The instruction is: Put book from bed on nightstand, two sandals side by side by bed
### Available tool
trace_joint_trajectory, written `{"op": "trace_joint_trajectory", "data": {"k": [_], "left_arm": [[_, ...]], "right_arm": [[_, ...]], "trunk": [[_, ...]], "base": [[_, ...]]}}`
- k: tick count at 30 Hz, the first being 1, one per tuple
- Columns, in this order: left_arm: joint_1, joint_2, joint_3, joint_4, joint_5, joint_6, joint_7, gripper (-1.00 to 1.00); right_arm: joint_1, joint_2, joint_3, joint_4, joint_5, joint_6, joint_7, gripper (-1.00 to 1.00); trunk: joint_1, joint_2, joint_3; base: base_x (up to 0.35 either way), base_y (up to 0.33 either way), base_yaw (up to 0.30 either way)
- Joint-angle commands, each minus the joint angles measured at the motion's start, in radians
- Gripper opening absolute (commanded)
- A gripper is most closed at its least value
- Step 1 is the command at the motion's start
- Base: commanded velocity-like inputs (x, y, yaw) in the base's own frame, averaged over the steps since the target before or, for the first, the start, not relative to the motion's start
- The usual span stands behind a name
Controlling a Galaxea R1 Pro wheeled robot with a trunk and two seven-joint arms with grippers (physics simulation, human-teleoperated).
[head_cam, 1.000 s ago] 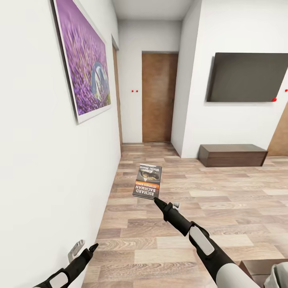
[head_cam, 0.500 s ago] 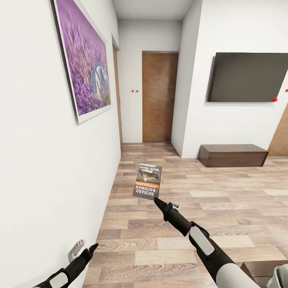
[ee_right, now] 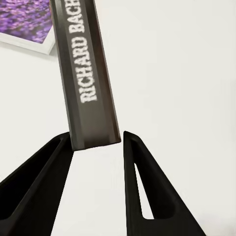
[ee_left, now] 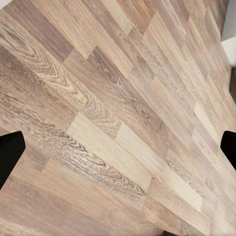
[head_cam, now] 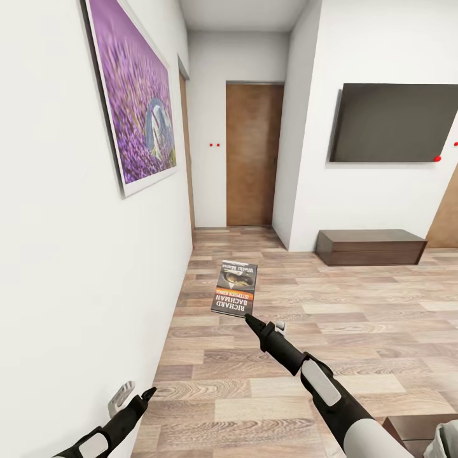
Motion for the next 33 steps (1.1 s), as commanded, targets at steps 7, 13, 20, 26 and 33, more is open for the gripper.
{"op": "trace_joint_trajectory", "data": {"k": [7,13,20,26,33], "left_arm": [[-0.001,0.000,0.008,0.001,-0.003,0.001,-0.004,1.00],[-0.001,0.000,0.008,0.001,-0.003,0.001,-0.004,1.00],[-0.001,0.000,0.008,0.001,-0.003,0.001,-0.004,1.00],[-0.001,0.000,0.008,0.001,-0.003,0.001,-0.004,1.00],[-0.001,0.000,0.008,0.001,-0.003,0.001,-0.003,1.00]], "right_arm": [[-0.001,-0.001,0.004,0.000,-0.011,0.006,0.000,-1.00],[-0.001,-0.001,0.004,0.000,-0.011,0.006,0.000,-1.00],[-0.001,-0.001,0.004,0.000,-0.011,0.006,0.000,-1.00],[-0.001,0.000,0.004,0.000,-0.011,0.006,0.000,-1.00],[-0.001,0.000,0.004,0.000,-0.010,0.006,0.000,-1.00]], "trunk": [[0.000,-0.001,-0.001],[0.000,-0.001,-0.001],[0.000,-0.001,-0.001],[0.000,-0.001,-0.001],[0.000,-0.001,-0.001]], "base": [[0.000,0.000,0.000],[0.009,0.003,0.000],[0.078,0.052,0.000],[0.109,0.035,0.000],[0.108,0.008,0.000]]}}
